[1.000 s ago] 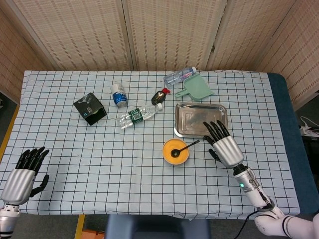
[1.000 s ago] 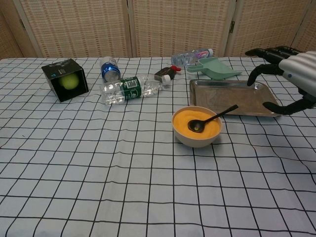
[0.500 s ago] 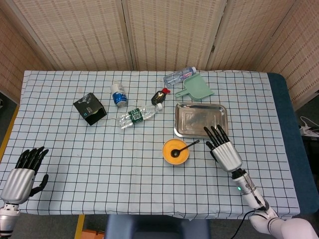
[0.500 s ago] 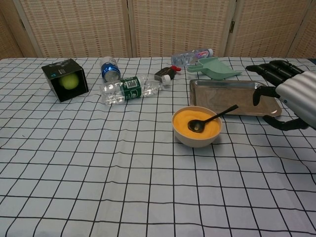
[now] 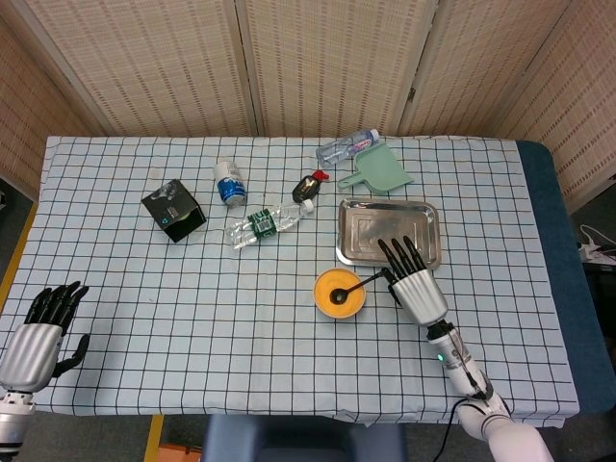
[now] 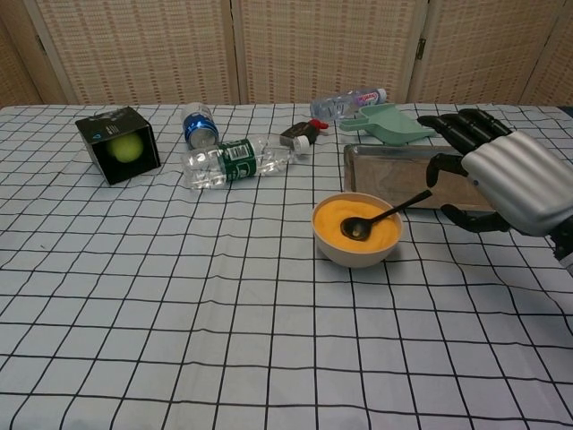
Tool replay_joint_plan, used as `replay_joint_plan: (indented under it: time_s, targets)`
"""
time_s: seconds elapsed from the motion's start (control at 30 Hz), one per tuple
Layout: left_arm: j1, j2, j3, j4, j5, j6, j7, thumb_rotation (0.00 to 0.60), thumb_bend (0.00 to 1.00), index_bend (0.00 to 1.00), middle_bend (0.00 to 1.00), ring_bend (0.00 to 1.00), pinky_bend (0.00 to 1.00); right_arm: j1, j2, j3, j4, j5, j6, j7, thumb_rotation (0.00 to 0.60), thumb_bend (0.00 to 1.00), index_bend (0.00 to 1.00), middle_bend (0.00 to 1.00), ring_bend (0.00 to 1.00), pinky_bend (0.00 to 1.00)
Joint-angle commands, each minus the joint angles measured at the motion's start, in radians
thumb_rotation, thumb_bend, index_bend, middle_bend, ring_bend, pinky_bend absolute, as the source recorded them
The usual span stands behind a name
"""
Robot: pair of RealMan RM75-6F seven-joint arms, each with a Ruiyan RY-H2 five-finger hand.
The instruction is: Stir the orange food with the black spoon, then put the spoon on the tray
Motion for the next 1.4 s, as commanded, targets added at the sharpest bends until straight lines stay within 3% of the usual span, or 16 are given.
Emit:
replay_joint_plan:
  time_s: [0.03,1.4]
  targets:
    - [-0.001,0.0,-0.001,0.001,-0.003,-0.004,-0.001,0.6,0.47,0.0,0.0,0.0,0.04,0.017,-0.025,0.001,0.033,0.006,-0.023,0.002,0.6,0.28,0.46,0.0,0.0,0.0]
    - [-0.004,0.003,-0.005,0.009,-0.015,-0.01,-0.016,0.6,0.46,0.0,0.0,0.0,0.04,0.066,-0.065,0.005,0.066,0.051,-0.069,-0.003,0.6,0.29,0.59,0.0,0.0,0.0]
